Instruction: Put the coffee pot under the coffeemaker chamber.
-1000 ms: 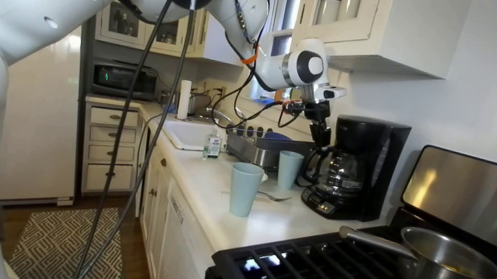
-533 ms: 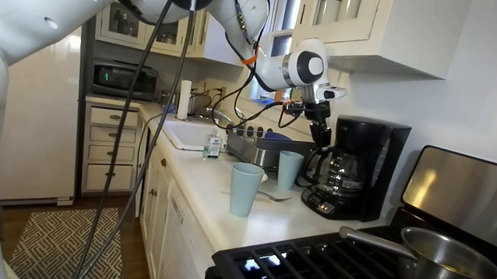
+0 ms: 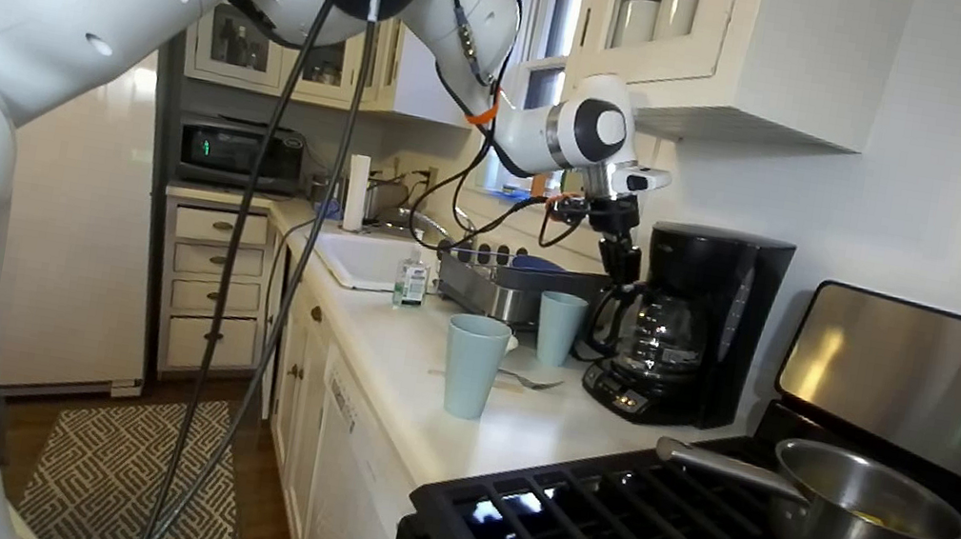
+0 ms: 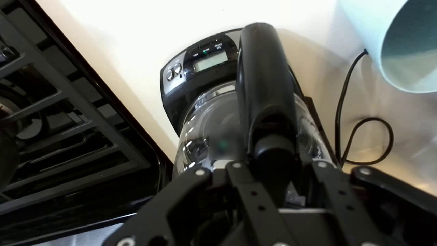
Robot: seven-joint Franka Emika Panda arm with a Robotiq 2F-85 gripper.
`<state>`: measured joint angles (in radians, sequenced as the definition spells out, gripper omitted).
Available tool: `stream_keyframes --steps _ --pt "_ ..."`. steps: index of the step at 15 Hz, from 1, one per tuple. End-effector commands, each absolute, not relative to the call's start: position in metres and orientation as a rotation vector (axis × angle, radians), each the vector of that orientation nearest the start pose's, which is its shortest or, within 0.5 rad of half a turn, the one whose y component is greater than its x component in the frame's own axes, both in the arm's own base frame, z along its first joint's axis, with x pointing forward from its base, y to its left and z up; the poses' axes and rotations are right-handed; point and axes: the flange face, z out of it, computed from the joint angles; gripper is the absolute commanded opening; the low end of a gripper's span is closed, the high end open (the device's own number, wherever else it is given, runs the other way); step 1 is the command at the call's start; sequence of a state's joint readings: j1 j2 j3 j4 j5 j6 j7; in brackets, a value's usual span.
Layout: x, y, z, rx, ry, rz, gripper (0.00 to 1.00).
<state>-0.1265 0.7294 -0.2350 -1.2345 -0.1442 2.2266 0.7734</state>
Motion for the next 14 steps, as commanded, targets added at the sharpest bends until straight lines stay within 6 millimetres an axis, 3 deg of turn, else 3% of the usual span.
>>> stream_keyframes --steps 1,14 --pt "0.745 -0.243 0.346 -2.918 1.531 -0.433 0.08" --pt "0.745 -0.237 0.335 -2.890 1.608 -0.523 0.08"
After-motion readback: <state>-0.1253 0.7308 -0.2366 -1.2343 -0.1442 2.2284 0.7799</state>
